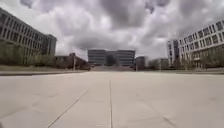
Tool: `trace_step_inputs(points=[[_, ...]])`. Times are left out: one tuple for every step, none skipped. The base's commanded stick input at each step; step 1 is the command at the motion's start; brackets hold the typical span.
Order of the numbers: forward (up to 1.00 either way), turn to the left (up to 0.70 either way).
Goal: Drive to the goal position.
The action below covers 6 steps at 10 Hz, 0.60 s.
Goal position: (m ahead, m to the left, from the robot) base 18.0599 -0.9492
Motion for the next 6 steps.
trace_step_inputs(points=[[1.00, 0.00], [1.00, 0.00], [1.00, 0.00], [1.00, 0.00], [1.00, 0.00], [1.00, 0.00]])
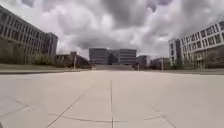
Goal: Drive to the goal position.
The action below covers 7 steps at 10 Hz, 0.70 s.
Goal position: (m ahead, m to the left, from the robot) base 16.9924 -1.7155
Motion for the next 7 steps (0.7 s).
trace_step_inputs(points=[[1.00, 0.00], [1.00, 0.00], [1.00, 0.00], [1.00, 0.00], [1.00, 0.00], [1.00, 0.00], [1.00, 0.00]])
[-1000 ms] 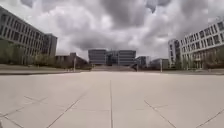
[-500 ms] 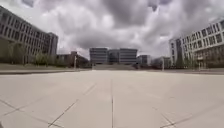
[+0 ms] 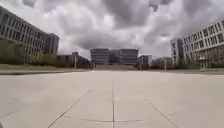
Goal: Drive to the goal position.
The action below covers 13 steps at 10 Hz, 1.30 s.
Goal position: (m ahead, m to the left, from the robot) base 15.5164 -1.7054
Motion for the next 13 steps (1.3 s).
trace_step_inputs(points=[[1.00, 0.00], [1.00, 0.00], [1.00, 0.00], [1.00, 0.00], [1.00, 0.00], [1.00, 0.00], [1.00, 0.00], [1.00, 0.00], [1.00, 0.00], [1.00, 0.00], [1.00, 0.00], [1.00, 0.00], [1.00, 0.00]])
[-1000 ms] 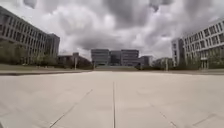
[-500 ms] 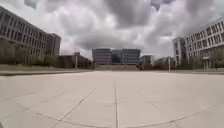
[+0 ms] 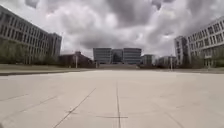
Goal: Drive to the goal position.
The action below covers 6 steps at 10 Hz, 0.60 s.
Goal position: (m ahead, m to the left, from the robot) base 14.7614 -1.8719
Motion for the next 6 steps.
trace_step_inputs(points=[[1.00, 0.00], [1.00, 0.00], [1.00, 0.00], [1.00, 0.00], [1.00, 0.00], [1.00, 0.00]])
